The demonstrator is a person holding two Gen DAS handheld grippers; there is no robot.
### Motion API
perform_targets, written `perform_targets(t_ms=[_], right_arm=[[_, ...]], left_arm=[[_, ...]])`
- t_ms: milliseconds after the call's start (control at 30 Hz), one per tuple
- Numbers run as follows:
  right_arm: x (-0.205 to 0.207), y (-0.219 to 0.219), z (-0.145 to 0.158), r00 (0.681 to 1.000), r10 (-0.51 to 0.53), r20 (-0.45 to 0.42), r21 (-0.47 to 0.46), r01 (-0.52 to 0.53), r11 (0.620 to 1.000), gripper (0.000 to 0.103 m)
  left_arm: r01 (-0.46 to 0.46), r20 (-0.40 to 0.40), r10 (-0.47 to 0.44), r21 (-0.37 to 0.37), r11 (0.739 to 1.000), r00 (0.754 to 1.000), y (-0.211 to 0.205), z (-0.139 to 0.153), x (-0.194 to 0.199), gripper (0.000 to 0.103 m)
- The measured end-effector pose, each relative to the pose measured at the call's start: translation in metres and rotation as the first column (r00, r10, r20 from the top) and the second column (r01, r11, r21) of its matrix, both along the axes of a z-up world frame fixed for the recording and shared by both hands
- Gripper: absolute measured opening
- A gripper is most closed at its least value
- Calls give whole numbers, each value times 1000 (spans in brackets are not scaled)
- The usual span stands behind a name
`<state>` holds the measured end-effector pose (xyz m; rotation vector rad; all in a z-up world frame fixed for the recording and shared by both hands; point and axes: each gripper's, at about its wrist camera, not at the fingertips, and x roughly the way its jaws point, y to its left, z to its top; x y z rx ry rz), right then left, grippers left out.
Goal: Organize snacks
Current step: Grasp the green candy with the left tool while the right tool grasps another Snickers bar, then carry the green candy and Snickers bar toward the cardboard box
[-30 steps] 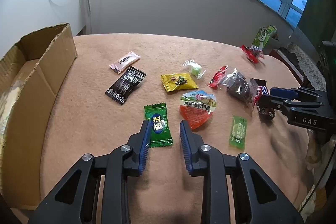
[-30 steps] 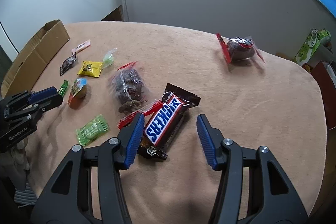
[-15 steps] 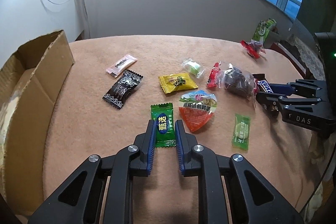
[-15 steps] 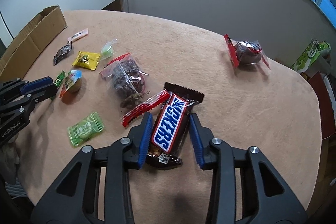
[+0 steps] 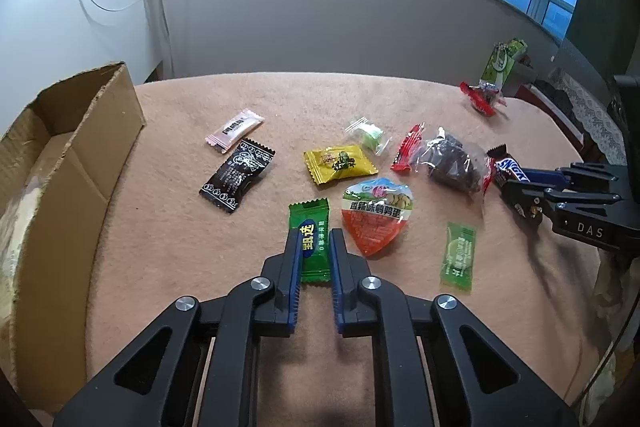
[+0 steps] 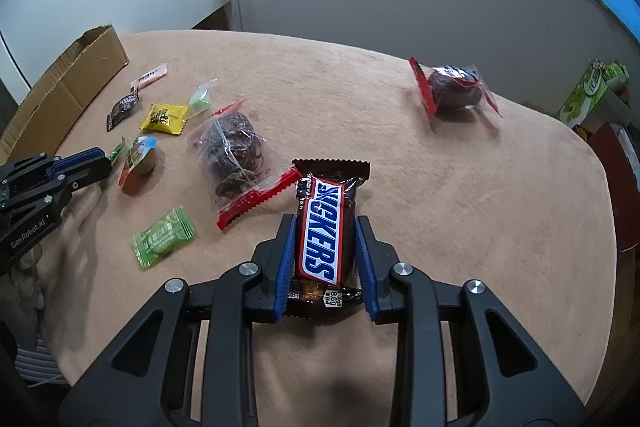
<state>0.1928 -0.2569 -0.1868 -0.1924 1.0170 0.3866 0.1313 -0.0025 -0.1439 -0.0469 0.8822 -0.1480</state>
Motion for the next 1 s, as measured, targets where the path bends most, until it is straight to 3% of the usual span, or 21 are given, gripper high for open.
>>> perform_targets(t_ms=[267,367,467,533,833,1000], right_arm=[[-3,-14,3,1000,-20,4,24,20,1000,30],[-2,-13,3,1000,-15,3,29,15,999,30],[-2,-12,4,1000,-14,5,39,14,999,30],[-2,-12,6,1000,-15,10,45,15,999,30],[-10,-18,24,999,-20,43,72,17,997,30],[-10,-17,30,998,-17,58,64,13,998,30]], left_arm=[[23,-8,-23,30,999,1000,-7,-3,0,11],[41,-13,-41,46,998,999,-12,-3,2,22],[26,-22,-25,58,998,999,-11,-8,4,23],[16,-19,-15,58,998,1000,-10,-7,4,15],[-17,-11,17,-27,999,1000,6,0,0,8],[-22,-28,21,-29,999,999,10,-6,7,6]])
